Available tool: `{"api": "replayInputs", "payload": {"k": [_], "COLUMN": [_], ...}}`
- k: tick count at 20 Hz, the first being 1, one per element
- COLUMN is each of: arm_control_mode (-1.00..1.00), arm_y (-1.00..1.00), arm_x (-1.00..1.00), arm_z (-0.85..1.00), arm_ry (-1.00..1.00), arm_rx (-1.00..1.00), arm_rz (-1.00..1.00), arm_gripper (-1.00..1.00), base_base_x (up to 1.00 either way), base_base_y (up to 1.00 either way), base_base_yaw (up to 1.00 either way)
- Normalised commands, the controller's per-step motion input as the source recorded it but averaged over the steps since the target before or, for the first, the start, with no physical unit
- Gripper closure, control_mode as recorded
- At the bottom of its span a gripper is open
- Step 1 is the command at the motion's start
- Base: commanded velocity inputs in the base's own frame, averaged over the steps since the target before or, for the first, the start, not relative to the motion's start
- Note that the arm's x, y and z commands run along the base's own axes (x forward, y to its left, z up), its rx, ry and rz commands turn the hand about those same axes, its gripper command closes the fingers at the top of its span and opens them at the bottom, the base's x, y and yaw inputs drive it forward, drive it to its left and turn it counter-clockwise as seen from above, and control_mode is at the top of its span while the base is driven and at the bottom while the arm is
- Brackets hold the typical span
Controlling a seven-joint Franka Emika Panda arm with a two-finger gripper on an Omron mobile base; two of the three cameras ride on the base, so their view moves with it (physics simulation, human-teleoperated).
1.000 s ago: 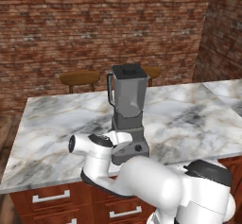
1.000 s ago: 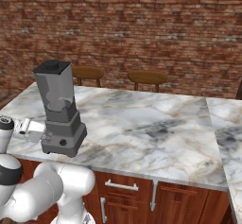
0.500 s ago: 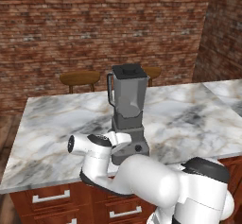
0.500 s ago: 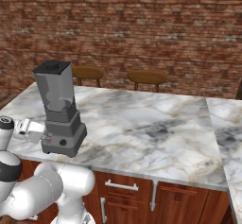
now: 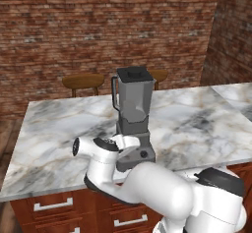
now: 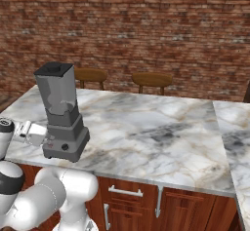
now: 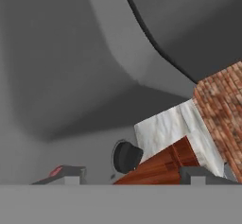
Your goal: Open the blender lid, put the mango in the blender, close the lid, and start the blender.
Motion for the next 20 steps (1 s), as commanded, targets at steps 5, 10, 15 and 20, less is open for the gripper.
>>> {"api": "replayInputs", "payload": {"k": [5, 10, 15, 20], "arm_control_mode": [-1.00, -1.00, -1.00, -1.00], "arm_y": [-0.03, -0.06, -0.12, -0.10], "arm_x": [-0.03, -0.03, -0.22, -0.13], "arm_z": [-0.11, -0.10, -0.28, -0.35], "arm_ry": [0.00, 0.00, 0.00, 0.00], "arm_rx": [0.00, 0.00, 0.00, 0.00], "arm_rz": [0.00, -0.02, -0.05, -0.06], "arm_gripper": [-1.00, -1.00, -1.00, -1.00], "base_base_x": [0.00, 0.00, 0.00, 0.00], "base_base_y": [0.00, 0.00, 0.00, 0.00], "base_base_yaw": [0.00, 0.00, 0.00, 0.00]}}
